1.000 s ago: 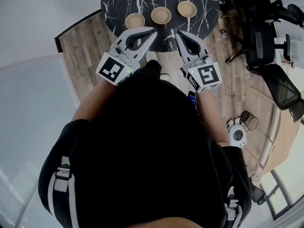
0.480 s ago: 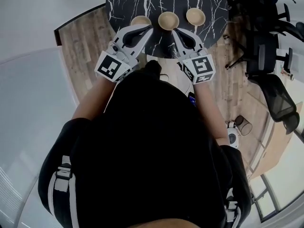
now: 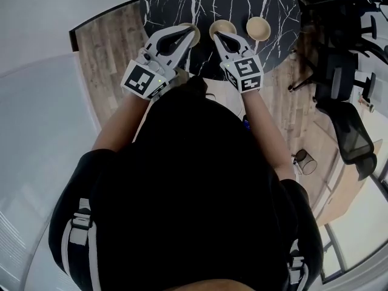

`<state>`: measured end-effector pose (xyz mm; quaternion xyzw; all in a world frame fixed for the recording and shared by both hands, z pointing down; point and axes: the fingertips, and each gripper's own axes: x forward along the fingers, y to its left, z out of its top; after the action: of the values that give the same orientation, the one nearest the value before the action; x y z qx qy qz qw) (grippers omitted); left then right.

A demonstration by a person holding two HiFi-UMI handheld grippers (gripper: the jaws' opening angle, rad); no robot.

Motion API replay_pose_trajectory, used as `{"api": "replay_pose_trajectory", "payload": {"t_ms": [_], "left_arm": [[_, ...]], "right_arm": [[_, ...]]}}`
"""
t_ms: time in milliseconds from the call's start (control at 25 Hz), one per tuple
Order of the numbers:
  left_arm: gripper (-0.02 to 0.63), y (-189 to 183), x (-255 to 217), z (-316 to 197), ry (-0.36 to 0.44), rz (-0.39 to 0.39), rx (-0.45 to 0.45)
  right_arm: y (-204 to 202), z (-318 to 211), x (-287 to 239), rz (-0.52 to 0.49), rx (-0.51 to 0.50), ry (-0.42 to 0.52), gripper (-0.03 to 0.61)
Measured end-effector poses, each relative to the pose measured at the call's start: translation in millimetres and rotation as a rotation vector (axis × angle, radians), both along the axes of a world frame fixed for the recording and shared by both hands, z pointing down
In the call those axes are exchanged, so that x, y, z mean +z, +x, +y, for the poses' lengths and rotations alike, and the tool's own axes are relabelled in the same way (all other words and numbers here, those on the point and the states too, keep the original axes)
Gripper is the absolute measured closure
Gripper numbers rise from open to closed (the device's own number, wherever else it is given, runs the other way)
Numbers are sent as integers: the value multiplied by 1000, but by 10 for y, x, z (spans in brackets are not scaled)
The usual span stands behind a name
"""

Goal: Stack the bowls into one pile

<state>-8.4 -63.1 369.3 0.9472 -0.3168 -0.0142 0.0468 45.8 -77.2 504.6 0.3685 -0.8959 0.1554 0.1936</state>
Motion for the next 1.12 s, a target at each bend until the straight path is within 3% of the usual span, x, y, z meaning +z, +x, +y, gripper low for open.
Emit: {"api": "replay_pose_trajectory", "payload": {"t_ms": [440,800,1120], "left_arm": [[609,-118,86,-384,30,-48,17],[609,-207,161,-546,35,-57,-2],[609,-268,262,-628,17,-56,-17]], "right_arm": [[-326,-214,984,189,-99,-219,576],[-486,-261,1461,297,-143,-318,574],[-550,-282,1800,381,-164,-455,506]]}}
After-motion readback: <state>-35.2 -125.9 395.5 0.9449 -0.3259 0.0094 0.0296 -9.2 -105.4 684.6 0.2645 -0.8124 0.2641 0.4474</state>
